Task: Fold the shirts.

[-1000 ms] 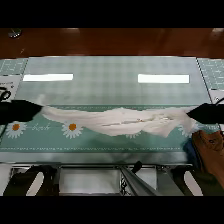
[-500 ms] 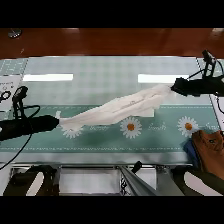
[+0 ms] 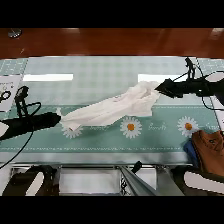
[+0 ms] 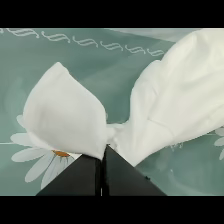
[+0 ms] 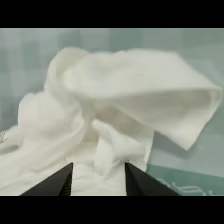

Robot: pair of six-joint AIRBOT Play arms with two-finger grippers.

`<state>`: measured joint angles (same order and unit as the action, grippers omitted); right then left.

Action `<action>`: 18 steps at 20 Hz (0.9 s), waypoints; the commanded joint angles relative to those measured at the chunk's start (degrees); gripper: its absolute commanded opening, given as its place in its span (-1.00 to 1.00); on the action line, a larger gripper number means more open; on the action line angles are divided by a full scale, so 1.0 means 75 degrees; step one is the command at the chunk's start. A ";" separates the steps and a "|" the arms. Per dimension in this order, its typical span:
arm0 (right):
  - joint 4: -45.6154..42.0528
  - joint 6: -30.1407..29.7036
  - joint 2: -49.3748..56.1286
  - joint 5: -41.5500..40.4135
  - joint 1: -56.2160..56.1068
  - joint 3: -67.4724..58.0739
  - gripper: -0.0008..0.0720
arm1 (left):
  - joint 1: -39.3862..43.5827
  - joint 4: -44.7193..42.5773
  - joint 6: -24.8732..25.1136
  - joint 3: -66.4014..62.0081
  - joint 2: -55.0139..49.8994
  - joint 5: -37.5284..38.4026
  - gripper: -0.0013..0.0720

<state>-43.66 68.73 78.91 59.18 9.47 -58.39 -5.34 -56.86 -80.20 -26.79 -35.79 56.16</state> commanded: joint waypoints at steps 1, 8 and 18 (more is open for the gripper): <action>0.0149 -0.0801 -0.0391 0.1239 0.0318 -0.0009 0.48 | 0.0003 0.0029 -0.0003 0.0012 -0.0119 -0.0061 -0.91; -0.1973 -0.0632 -0.0918 0.2133 -0.0198 0.0874 0.47 | 0.0003 0.0032 -0.0003 0.0015 -0.0134 -0.0067 -0.91; -0.1824 0.0370 -0.0323 -0.0210 -0.0912 0.1437 0.47 | 0.0003 0.0055 -0.0003 0.0015 -0.0131 -0.0067 -0.91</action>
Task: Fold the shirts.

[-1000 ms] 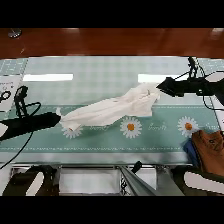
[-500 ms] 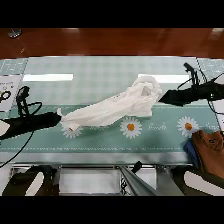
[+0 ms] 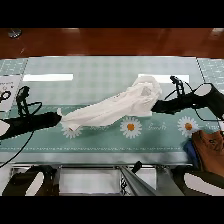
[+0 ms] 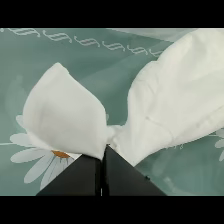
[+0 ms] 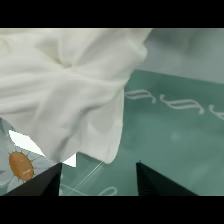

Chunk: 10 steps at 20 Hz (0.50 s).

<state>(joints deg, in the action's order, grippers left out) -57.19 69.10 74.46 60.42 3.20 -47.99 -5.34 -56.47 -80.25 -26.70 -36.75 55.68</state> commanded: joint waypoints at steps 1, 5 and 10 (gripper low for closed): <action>0.0061 0.0323 0.0405 -0.0388 -0.0076 0.0050 0.47 | 0.0003 0.0003 0.0003 0.0003 -0.0003 -0.0003 -0.91; 0.0297 0.0323 0.0772 -0.0670 -0.0216 0.0050 0.47 | 0.0003 0.0000 0.0003 0.0003 -0.0006 -0.0006 -0.91; 0.0297 0.0335 0.1075 -0.1090 -0.0959 0.0050 0.32 | 0.0003 0.0000 0.0003 0.0003 -0.0006 -0.0029 -0.91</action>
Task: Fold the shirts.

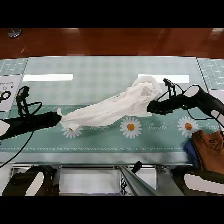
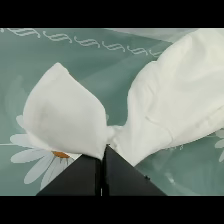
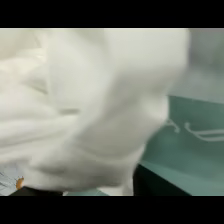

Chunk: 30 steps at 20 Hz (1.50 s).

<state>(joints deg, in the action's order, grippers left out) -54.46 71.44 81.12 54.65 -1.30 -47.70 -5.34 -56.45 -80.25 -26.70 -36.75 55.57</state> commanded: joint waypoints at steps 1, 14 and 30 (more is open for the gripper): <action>-0.0055 0.0085 0.0210 -0.0376 -0.0504 0.0012 0.31 | 0.0003 -0.0003 0.0003 0.0003 -0.0003 -0.0015 -0.91; -0.0895 0.0096 -0.2320 0.1673 -0.0595 -0.1641 -0.92 | 0.0000 -0.0003 0.0015 -0.1037 0.0318 -0.0749 -0.91; -0.1011 0.2661 -0.5132 0.3083 -0.0597 -0.7583 -0.92 | 0.0000 -0.0478 0.0749 -0.8492 0.1836 -0.0128 -0.91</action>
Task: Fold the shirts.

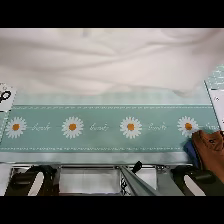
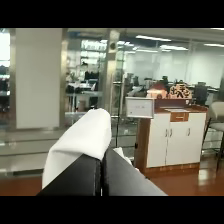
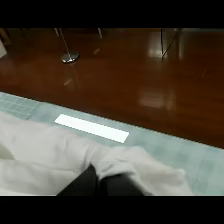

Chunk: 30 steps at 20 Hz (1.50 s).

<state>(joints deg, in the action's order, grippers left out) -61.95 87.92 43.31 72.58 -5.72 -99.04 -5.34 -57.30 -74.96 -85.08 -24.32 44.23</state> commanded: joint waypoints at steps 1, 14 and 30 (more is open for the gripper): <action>-0.0012 0.0525 -0.0090 0.1169 -0.0009 -0.0892 -0.92 | 0.0000 -0.0659 0.0038 -0.0828 0.0236 0.2055 -0.91; -0.0810 0.0428 0.0906 0.3684 -0.0119 0.2836 -0.92 | -0.0015 -0.2856 -0.0982 0.2261 0.0143 0.5995 -0.91; -0.0609 0.0262 0.5103 -0.4444 -0.0119 0.3858 -0.92 | 0.0003 0.0254 -0.1504 0.5794 -0.4092 -0.0895 -0.91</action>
<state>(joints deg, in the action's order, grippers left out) -67.02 88.60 79.77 50.37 -6.57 -70.22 -5.34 -64.82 -86.19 -42.35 -48.99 47.51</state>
